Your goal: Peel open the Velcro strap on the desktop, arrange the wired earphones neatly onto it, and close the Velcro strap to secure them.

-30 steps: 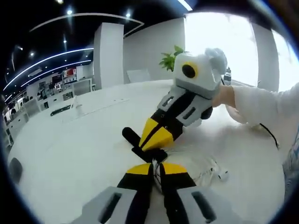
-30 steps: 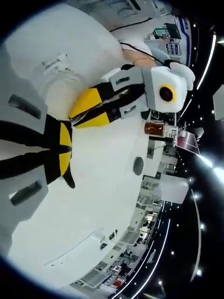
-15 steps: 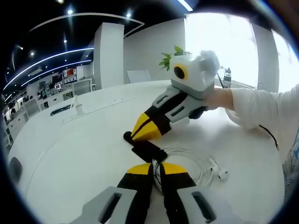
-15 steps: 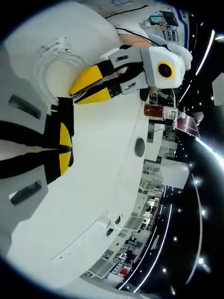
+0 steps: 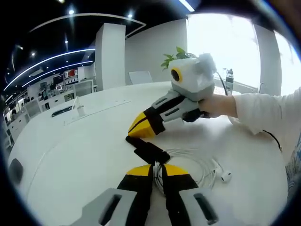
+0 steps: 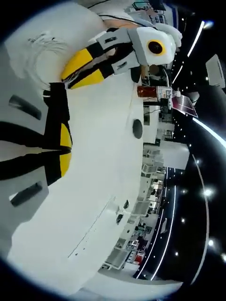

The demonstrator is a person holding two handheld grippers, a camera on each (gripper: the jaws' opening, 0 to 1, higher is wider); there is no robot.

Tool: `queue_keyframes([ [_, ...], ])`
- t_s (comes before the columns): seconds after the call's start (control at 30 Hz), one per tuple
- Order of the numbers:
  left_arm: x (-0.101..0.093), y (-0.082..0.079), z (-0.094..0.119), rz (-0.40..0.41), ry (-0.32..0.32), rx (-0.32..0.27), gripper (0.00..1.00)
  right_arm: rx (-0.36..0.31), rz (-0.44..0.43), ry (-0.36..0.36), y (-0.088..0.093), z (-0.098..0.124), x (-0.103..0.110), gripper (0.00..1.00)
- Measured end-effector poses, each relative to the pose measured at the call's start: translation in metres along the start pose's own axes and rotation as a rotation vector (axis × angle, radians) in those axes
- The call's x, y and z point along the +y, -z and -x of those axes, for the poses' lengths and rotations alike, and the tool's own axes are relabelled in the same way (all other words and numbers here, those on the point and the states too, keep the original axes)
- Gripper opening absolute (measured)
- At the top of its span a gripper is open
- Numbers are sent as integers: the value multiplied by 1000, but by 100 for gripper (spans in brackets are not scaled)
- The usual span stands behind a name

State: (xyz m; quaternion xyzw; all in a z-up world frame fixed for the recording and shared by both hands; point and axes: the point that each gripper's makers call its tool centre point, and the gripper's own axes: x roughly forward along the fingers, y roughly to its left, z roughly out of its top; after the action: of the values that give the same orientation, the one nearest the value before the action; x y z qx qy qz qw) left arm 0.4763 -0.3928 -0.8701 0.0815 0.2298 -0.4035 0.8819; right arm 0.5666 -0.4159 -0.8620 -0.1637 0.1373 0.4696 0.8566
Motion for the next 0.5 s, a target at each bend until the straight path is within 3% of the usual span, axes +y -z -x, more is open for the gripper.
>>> queue_keyframes([
  [0.2,4,0,3,9,-9,-13,13,-96,-117,6,-10,12,1,3],
  [0.5,12,-2,6,38,-49,-55,22,-98,-171,-2,2,29,13,10],
])
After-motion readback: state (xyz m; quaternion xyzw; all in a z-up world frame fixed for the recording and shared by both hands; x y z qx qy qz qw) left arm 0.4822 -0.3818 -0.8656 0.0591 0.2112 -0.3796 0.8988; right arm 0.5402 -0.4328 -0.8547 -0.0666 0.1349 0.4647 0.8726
